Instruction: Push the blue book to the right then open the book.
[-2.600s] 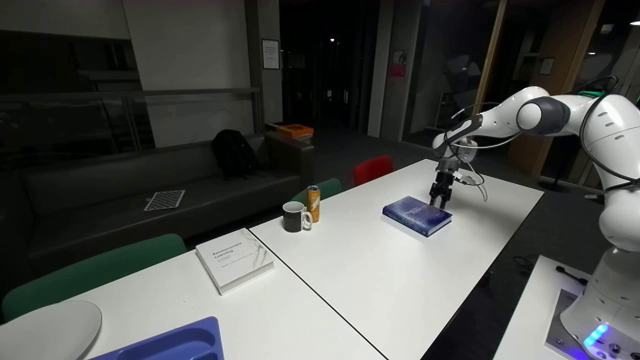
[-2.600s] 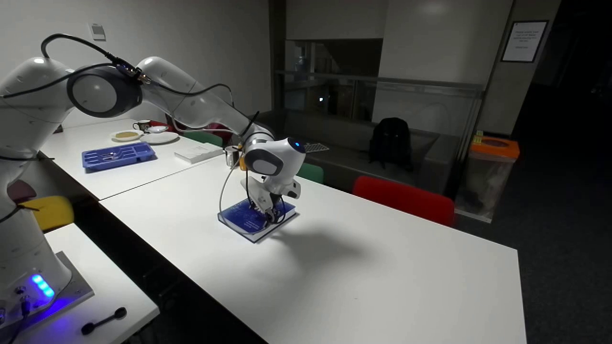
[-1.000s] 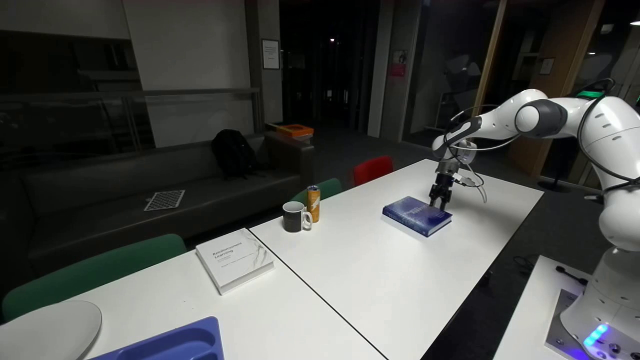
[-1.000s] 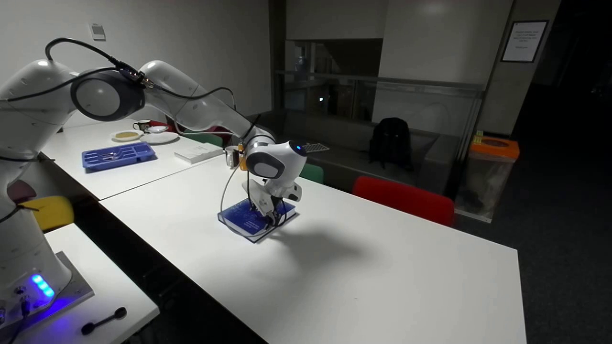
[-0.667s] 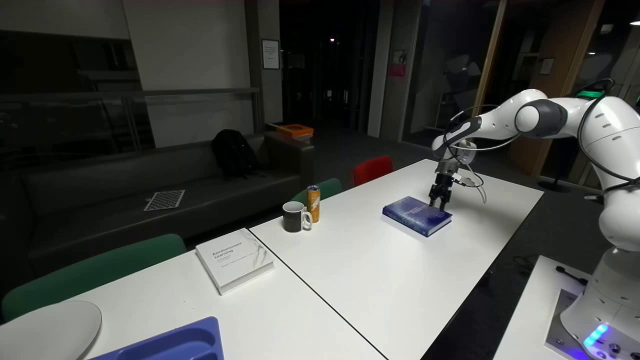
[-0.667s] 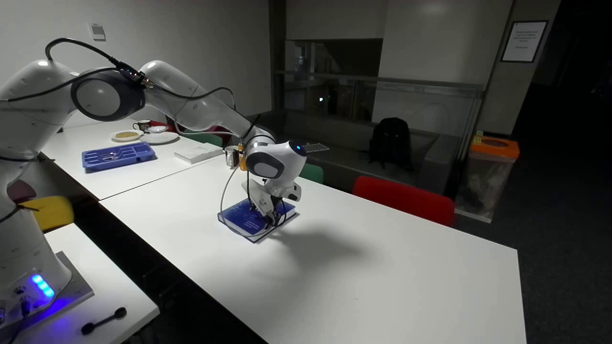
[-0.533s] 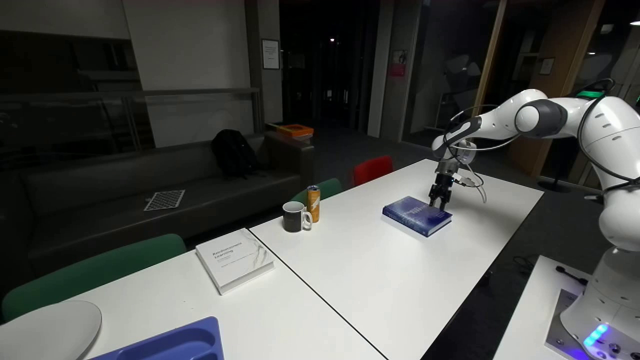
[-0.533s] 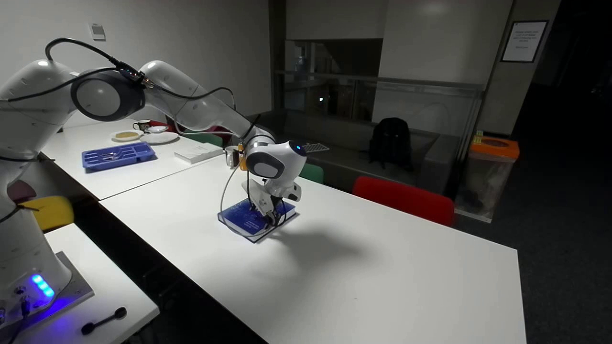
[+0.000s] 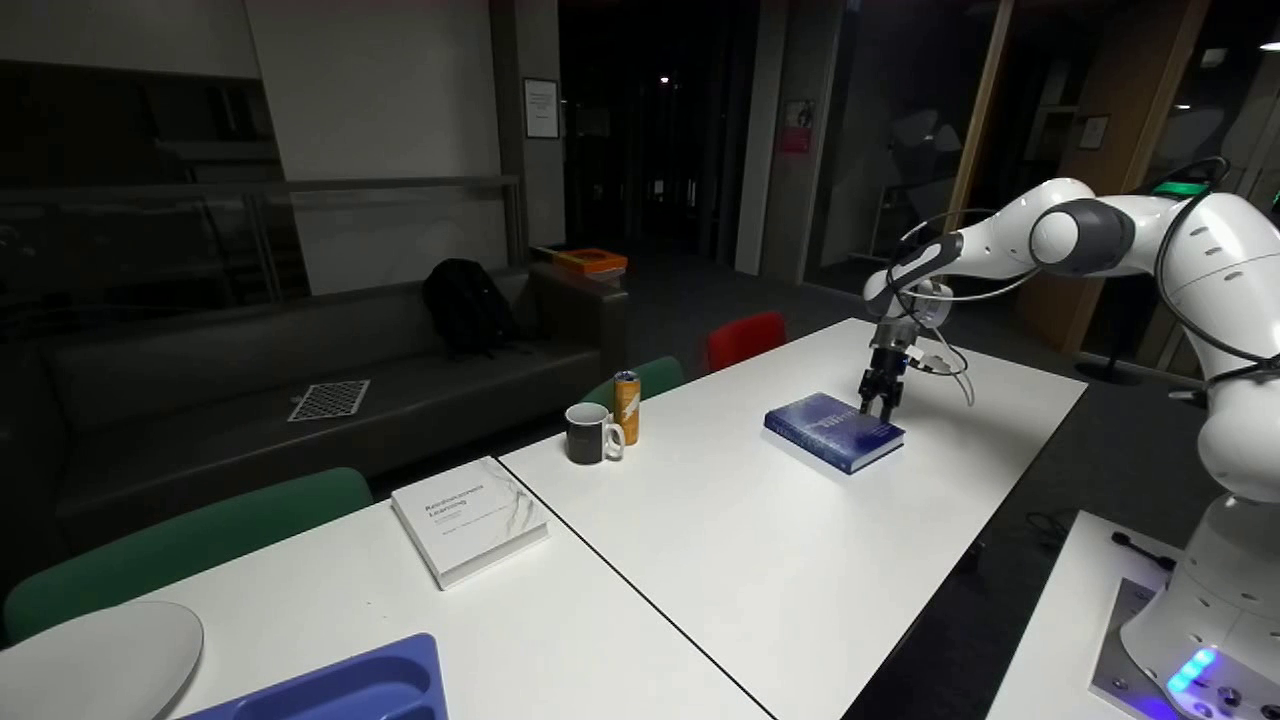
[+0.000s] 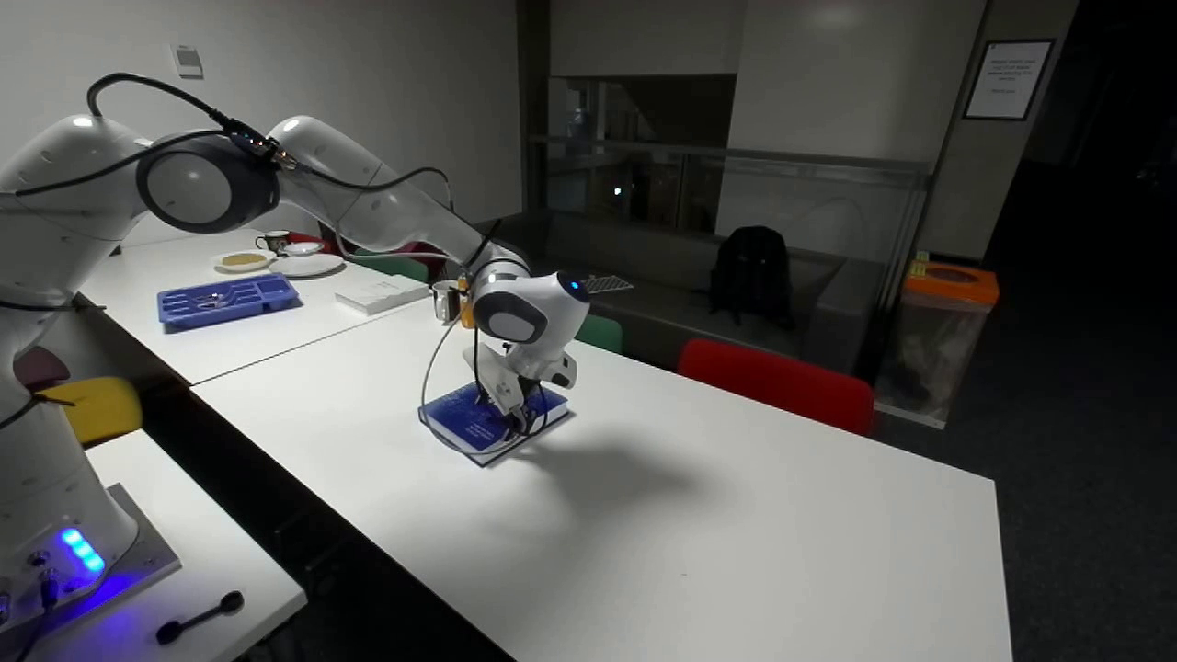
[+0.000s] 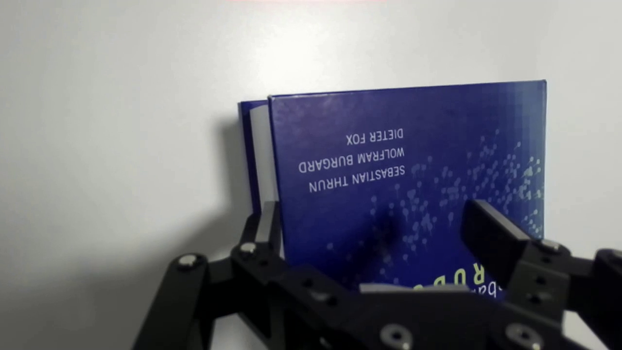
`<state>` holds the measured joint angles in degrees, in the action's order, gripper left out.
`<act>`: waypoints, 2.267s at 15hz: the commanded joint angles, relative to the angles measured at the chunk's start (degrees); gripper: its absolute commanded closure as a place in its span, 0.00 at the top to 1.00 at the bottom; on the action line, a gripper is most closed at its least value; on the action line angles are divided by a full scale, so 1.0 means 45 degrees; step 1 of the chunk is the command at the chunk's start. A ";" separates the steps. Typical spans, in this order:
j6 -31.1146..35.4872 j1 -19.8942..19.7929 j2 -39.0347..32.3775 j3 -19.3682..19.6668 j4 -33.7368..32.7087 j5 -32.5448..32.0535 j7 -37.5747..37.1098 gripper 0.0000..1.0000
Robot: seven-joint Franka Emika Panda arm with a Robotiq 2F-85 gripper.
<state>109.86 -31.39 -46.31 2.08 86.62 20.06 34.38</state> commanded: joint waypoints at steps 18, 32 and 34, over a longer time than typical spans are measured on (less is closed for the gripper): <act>-0.0919 0.0485 0.0576 0.0041 -0.1174 -0.0106 -0.0562 1.00; -0.1218 0.0581 0.1947 -0.0223 -0.0497 0.0621 -0.1002 1.00; -0.1172 0.0576 0.2170 -0.0222 -0.0235 0.0867 -0.0991 1.00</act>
<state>105.63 -28.31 -40.61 1.67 81.31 21.62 29.92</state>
